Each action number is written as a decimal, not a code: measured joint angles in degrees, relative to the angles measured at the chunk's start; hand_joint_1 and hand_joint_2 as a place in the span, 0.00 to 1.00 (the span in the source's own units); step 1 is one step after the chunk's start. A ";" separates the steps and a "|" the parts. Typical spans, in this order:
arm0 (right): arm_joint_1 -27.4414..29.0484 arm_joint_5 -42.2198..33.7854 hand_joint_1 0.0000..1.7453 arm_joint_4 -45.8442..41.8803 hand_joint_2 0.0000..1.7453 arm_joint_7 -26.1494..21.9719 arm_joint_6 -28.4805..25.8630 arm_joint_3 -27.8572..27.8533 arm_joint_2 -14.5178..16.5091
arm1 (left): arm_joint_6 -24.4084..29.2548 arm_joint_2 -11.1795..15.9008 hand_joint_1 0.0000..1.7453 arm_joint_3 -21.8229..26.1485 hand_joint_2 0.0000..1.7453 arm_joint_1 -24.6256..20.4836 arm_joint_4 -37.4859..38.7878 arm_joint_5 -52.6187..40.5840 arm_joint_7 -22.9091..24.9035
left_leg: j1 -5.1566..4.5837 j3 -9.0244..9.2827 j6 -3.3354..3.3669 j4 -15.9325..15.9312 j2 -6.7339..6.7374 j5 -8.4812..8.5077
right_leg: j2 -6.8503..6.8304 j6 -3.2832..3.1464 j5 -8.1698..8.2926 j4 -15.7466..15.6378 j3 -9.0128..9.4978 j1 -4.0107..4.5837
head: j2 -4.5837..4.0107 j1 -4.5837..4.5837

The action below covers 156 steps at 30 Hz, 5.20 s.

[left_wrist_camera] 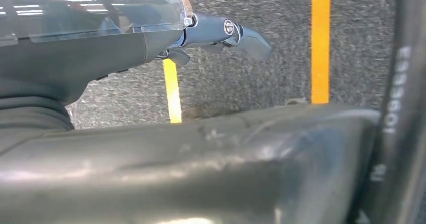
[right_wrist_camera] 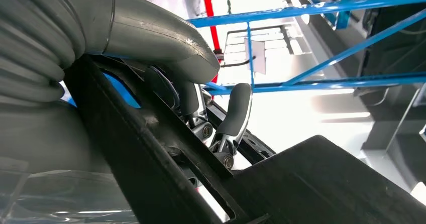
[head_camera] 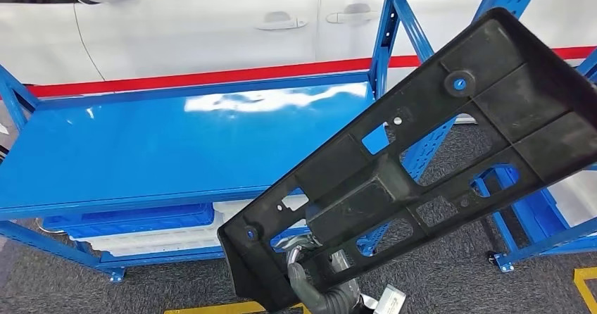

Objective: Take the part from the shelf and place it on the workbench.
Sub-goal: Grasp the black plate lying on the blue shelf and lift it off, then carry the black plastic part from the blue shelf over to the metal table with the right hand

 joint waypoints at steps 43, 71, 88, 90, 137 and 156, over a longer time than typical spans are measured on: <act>6.83 -1.02 1.00 -1.93 1.00 -0.34 0.88 -6.82 1.16 | 0.19 -0.06 0.00 0.16 0.00 -0.27 -0.06 -0.91 -0.32 | -1.65 13.86 4.55 -19.50 -1.50 6.79 | 1.03 2.26 0.07 3.90 -6.68 0.26 | 0.00 0.01; 8.79 -2.33 1.00 -2.12 1.00 -3.75 -2.10 -6.35 0.38 | 0.16 -0.17 0.00 0.20 0.00 -0.27 -0.15 -1.22 -0.17 | -1.73 15.19 3.73 -18.33 -3.71 4.31 | 4.83 1.62 6.20 -0.59 -5.10 0.93 | 0.00 -0.03; 9.23 -3.45 1.00 -1.77 1.00 -3.25 -4.18 -5.27 -1.46 | -0.79 -0.10 0.00 0.67 0.00 -0.50 -0.15 -1.57 -0.35 | -1.04 6.20 1.24 -13.13 3.63 6.90 | -2.92 0.66 -2.69 -3.44 6.09 0.14 | 0.00 -0.03; 9.23 -3.51 1.00 -1.77 1.00 -3.18 -4.28 -5.22 -1.55 | -0.80 -0.08 0.00 0.85 0.00 -0.17 -0.15 -1.56 -0.34 | -0.80 3.78 0.93 -6.46 0.61 2.50 | -1.81 0.06 -2.14 -3.31 5.41 0.22 | 0.00 -0.03; 10.21 -5.46 1.00 -1.74 1.00 -3.36 -5.92 -4.54 -2.75 | -0.63 0.14 0.00 2.09 0.00 0.06 -0.15 -1.97 0.03 | -0.56 8.70 3.44 -15.49 -0.07 6.96 | -0.12 3.12 -7.47 12.42 -5.60 0.04 | 0.00 -0.02; 11.16 -5.37 1.00 -1.70 1.00 -3.62 -6.16 -4.94 -2.79 | 0.10 0.43 0.00 2.08 0.00 0.00 -0.15 -2.87 -1.85 | -0.44 3.95 0.92 -3.00 -0.56 1.77 | 2.52 0.73 -0.51 -1.08 1.48 0.32 | 0.00 -0.04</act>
